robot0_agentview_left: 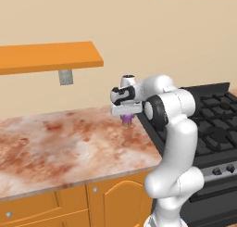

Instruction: Four empty soda cans are scattered around the kitchen. Gather all the cans and cluster them next to the stove for recycling.

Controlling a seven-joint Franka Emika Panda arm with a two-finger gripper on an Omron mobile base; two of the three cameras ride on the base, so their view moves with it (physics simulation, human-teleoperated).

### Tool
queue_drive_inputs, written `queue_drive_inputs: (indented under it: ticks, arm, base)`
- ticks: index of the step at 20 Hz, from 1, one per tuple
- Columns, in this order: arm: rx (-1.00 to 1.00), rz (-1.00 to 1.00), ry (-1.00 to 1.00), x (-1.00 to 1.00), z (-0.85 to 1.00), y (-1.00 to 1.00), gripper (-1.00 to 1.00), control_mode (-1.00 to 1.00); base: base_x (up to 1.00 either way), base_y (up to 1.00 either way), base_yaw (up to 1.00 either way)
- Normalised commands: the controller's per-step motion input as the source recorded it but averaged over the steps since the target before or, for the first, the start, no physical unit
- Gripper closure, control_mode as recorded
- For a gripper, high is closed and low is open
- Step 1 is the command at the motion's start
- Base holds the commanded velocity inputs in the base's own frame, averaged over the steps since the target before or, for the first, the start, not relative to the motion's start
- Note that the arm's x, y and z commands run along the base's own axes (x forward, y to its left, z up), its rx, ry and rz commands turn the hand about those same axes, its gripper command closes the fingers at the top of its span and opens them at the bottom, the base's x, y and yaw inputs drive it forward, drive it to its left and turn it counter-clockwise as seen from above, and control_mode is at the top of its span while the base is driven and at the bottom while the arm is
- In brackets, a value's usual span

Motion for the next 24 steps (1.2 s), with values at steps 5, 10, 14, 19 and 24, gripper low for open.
queue_drive_inputs:
  ticks: [5, 10, 14, 19, 24]
  arm:
    - [0.00, 0.00, 0.00, 0.11, -0.25, 0.01, 1.00, -1.00]
    - [0.00, 0.00, 0.00, 0.02, -0.14, 0.07, 1.00, -1.00]
    - [0.00, 0.00, 0.00, 0.00, 0.00, 0.00, -1.00, -1.00]
    - [0.00, 0.00, -0.05, 0.00, 0.06, 0.00, -1.00, -1.00]
    - [0.00, 0.00, -0.13, -0.11, 0.30, 0.00, -1.00, -1.00]
  base:
    - [0.00, 0.00, 0.00]
    - [0.00, 0.00, 0.00]
    - [0.00, 0.00, 0.00]
    - [0.00, 0.00, 0.00]
    - [0.00, 0.00, 0.00]
